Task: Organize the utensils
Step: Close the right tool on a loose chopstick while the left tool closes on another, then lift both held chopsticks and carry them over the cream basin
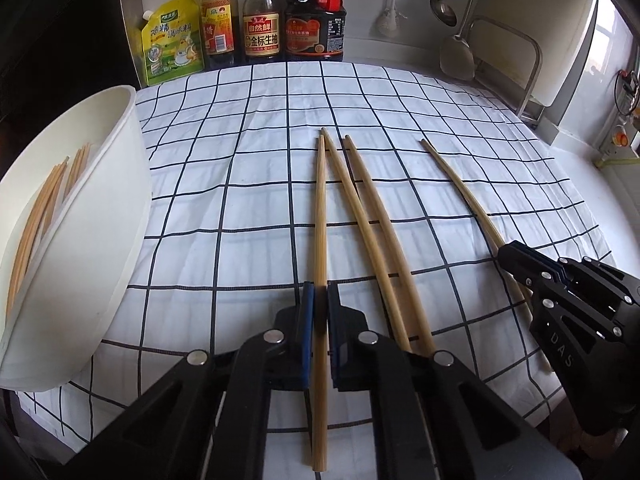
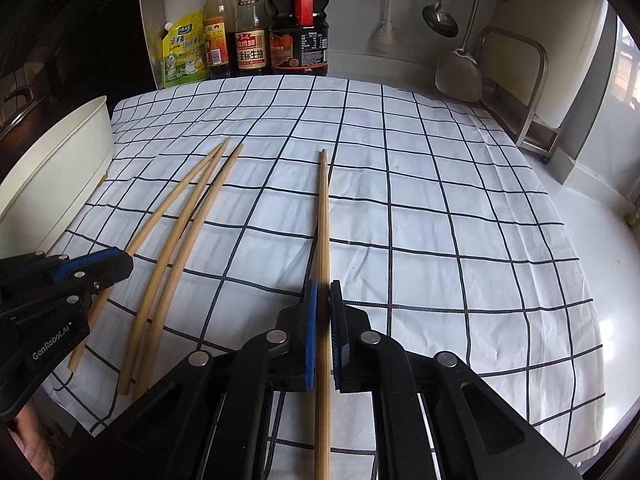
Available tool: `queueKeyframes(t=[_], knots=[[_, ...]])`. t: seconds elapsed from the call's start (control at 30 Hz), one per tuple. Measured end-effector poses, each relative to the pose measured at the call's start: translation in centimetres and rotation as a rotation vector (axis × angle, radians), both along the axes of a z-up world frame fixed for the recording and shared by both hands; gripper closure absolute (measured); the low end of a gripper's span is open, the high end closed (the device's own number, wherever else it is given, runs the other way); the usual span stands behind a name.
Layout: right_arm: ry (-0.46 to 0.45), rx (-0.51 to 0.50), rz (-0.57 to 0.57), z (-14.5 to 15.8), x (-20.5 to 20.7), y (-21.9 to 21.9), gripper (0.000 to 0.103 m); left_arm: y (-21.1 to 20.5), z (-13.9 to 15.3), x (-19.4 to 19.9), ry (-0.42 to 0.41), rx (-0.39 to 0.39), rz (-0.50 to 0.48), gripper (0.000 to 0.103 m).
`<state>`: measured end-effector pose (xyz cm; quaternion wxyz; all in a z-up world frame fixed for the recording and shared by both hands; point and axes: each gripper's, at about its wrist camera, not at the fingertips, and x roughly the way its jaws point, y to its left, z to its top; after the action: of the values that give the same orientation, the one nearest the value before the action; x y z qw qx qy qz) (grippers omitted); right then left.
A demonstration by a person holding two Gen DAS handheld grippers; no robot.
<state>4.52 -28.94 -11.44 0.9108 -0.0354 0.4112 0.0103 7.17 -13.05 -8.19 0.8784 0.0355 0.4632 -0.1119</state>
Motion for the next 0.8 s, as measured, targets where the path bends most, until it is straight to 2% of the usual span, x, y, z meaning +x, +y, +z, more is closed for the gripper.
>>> queueKeyframes(t=[0.13,0.43,0.8], knots=[[0.005,0.042,-0.013,0.1,0.0,-0.6,0.097,0.1,0.2,0.0,0.014,-0.010,-0.004,0.096],[-0.005,0.066,-0.015,0.7,-0.3,-0.7,0.097,0.0,1.4,-0.4,-0.002,-0.020,-0.023,0.096],[-0.074,0.105,-0.053,3.7,-2.1,-0.9,0.097,0.6,3.7,-1.3,-0.035,-0.070,-0.052,0.096]])
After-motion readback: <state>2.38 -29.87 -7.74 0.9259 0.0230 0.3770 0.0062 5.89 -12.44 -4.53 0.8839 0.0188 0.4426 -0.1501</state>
